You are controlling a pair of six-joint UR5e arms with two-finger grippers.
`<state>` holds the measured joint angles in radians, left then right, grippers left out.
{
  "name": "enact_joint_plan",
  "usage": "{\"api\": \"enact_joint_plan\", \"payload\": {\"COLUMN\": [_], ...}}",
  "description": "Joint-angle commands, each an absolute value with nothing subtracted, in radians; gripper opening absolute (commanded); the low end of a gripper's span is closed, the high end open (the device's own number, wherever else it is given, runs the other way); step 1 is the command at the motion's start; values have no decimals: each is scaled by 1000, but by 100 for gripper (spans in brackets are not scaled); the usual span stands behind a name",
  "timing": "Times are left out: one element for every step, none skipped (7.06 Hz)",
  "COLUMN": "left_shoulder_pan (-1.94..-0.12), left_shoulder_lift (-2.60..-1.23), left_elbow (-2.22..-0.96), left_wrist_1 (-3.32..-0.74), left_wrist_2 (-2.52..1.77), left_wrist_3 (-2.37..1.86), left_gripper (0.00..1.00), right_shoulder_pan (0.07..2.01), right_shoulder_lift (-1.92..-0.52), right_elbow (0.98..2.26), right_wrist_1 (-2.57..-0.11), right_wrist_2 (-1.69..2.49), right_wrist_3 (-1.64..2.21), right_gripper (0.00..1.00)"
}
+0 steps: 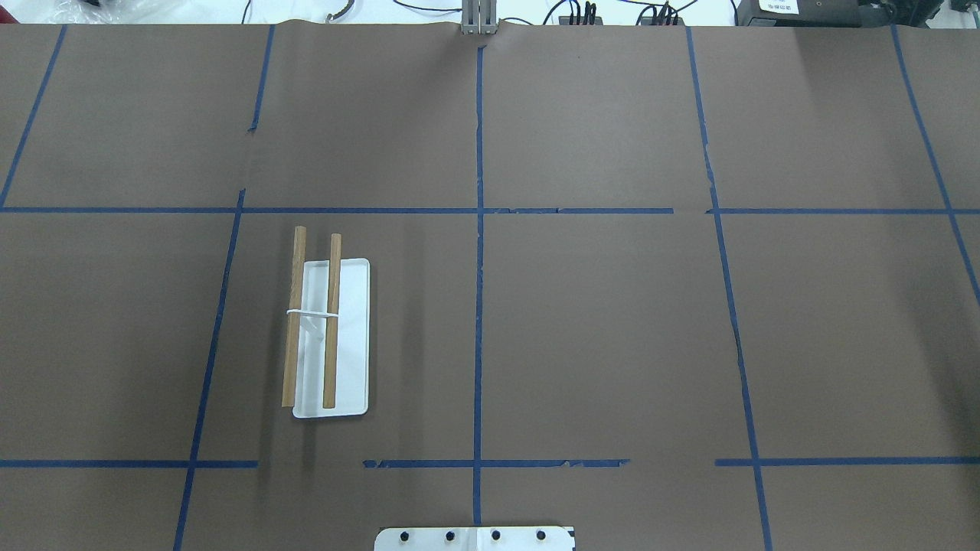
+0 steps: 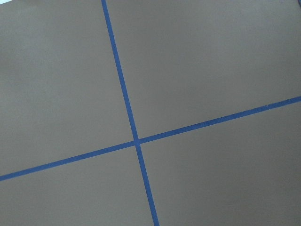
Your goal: Hang towel on rack
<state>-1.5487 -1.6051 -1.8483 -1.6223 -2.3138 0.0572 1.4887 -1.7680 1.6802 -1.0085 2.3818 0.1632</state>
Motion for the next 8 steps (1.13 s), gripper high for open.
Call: {"api": "enact_joint_plan", "payload": {"left_shoulder_pan": [-1549, -1549, -1548, -1548, -1548, -1548, -1548, -1548], "left_shoulder_lift": [-1623, -1603, -1597, -1597, -1598, -1598, -1598, -1600], "left_elbow": [-1798, -1769, -1758, -1764, -1766, -1772, -1773, -1775], "left_wrist_1": [-1917, -2030, -2058, -2060, -2060, -2060, -2062, -2062], "left_wrist_2": [-2322, -2325, -2339, -2341, -2341, -2341, -2342, -2341], "left_wrist_3": [52, 58, 58, 57, 57, 57, 57, 57], "left_gripper": [100, 100, 100, 100, 100, 100, 100, 100], "right_shoulder_pan": [1485, 1485, 1485, 1477, 1465, 1429, 1393, 1364], "right_shoulder_lift": [-1833, -1883, -1916, -1943, -1956, -1959, -1959, -1966], "right_elbow": [1674, 1660, 1645, 1611, 1579, 1560, 1534, 1514], "right_wrist_1": [-919, -858, -826, -813, -811, -813, -811, -804], "right_wrist_2": [2392, 2357, 2289, 2278, 2266, 2252, 2249, 2247], "right_wrist_3": [161, 155, 144, 94, 31, 25, 25, 25], "right_gripper": [100, 100, 100, 100, 100, 100, 100, 100]}}
